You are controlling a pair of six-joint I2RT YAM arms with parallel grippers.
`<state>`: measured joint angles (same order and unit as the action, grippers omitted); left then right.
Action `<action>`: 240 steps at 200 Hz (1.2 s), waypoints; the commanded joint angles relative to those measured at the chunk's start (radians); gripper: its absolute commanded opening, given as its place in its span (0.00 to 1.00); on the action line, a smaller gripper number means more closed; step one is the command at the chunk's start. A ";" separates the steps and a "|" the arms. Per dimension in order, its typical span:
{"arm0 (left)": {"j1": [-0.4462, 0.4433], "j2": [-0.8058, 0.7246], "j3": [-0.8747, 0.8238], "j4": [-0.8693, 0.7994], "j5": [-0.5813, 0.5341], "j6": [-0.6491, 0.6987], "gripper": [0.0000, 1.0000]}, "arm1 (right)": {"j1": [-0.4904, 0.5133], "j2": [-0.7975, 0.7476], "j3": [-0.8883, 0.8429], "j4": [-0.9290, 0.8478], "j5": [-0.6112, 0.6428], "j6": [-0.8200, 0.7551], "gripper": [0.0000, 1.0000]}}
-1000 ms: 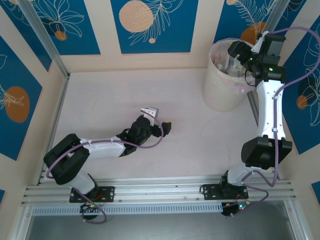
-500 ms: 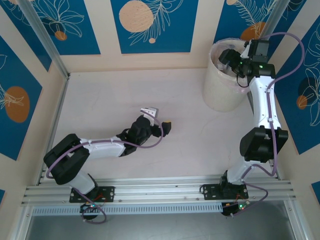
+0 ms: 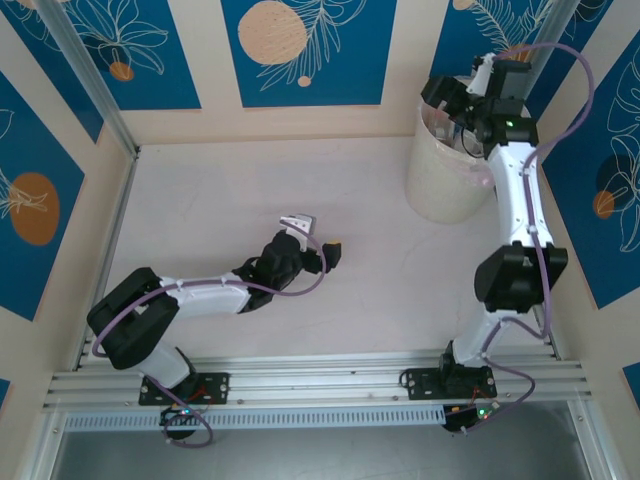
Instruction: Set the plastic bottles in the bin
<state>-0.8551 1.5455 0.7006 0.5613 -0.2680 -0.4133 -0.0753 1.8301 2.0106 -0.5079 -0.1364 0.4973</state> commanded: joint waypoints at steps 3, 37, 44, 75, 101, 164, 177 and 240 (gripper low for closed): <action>0.014 -0.027 -0.016 0.004 -0.030 -0.005 1.00 | 0.005 0.077 0.070 -0.035 0.139 0.012 0.84; 0.016 -0.026 -0.018 0.002 -0.031 -0.004 1.00 | 0.007 0.145 0.125 -0.082 0.286 0.026 0.84; 0.016 -0.026 -0.019 0.002 -0.030 -0.003 1.00 | 0.004 0.163 0.154 -0.123 0.348 0.039 0.84; 0.017 -0.022 -0.020 0.003 -0.028 -0.007 1.00 | -0.020 0.192 0.178 -0.177 0.389 0.068 0.85; 0.020 -0.018 -0.019 0.003 -0.025 -0.009 1.00 | -0.030 0.197 0.202 -0.180 0.332 0.066 0.84; 0.033 -0.119 -0.055 -0.010 -0.087 0.018 1.00 | -0.029 0.026 0.154 -0.138 0.164 0.014 0.85; 0.047 -0.169 -0.072 -0.028 -0.122 0.041 1.00 | -0.027 -0.055 0.076 -0.097 0.136 -0.003 0.85; 0.242 -0.444 -0.128 -0.263 -0.333 0.099 1.00 | -0.027 -0.551 -0.552 0.202 0.122 -0.048 0.90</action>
<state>-0.6876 1.1973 0.6121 0.4168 -0.4652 -0.3561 -0.1043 1.4242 1.6608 -0.4549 0.0151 0.4885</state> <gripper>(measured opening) 0.998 0.876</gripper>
